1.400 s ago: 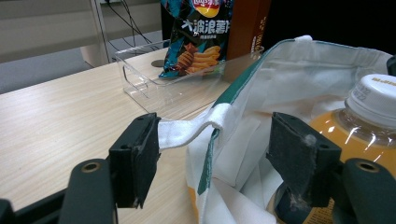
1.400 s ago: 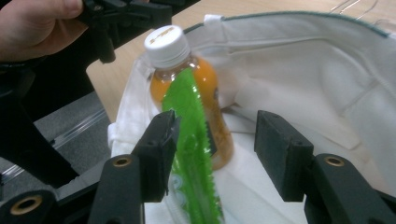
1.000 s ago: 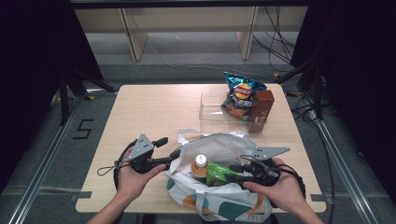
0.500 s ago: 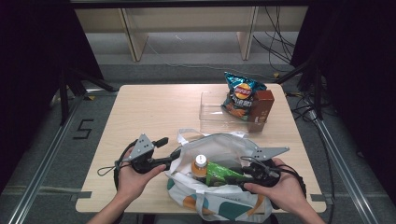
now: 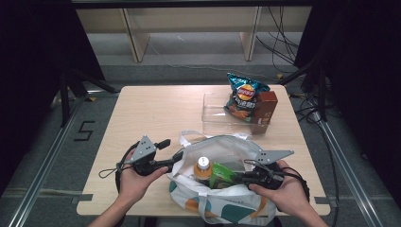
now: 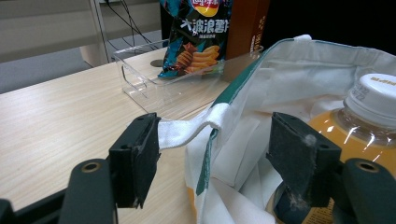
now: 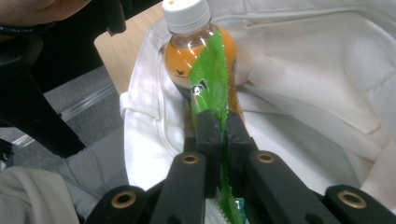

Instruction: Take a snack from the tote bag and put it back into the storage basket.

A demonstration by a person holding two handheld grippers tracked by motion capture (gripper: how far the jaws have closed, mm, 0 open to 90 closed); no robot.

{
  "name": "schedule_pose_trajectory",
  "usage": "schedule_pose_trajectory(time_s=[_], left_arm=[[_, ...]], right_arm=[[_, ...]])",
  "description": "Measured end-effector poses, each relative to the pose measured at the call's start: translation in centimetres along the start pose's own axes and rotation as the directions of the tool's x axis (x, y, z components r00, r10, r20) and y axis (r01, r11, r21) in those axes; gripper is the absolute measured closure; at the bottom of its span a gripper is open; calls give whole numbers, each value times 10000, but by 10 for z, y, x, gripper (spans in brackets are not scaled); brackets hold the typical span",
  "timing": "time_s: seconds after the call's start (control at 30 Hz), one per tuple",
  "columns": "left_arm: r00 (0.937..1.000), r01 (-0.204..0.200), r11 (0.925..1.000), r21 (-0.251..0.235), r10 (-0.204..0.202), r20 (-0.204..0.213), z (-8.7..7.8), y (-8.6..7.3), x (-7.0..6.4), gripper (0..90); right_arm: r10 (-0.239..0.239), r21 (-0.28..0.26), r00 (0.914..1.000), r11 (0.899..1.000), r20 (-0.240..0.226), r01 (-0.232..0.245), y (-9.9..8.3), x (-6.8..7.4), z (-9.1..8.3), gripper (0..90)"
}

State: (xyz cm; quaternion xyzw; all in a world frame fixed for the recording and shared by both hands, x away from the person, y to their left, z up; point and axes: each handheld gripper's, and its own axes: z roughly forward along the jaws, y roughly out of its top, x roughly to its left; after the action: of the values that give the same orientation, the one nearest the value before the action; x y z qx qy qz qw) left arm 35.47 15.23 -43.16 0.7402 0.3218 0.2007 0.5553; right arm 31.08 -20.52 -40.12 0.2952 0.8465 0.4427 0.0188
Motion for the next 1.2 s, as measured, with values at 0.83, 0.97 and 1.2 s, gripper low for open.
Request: schedule_pose_trajectory(time_s=[0.83,0.97,1.2], left_arm=[[10000,-25,10000,15,25,5,0,0,0,332],[10000,-67,10000,17,67,20,1,1,0,332],[10000,-14,10000,2,14,-12,0,1,0,331]], right_arm=[[-996,-1188,9906,9868,934,1105,20,3,-30,900],[-1114,-1399,9875,9821,1112,1265,25,0,-39,900],[-977,-1803,9850,9759,1423,1228,31,-2,-49,900]])
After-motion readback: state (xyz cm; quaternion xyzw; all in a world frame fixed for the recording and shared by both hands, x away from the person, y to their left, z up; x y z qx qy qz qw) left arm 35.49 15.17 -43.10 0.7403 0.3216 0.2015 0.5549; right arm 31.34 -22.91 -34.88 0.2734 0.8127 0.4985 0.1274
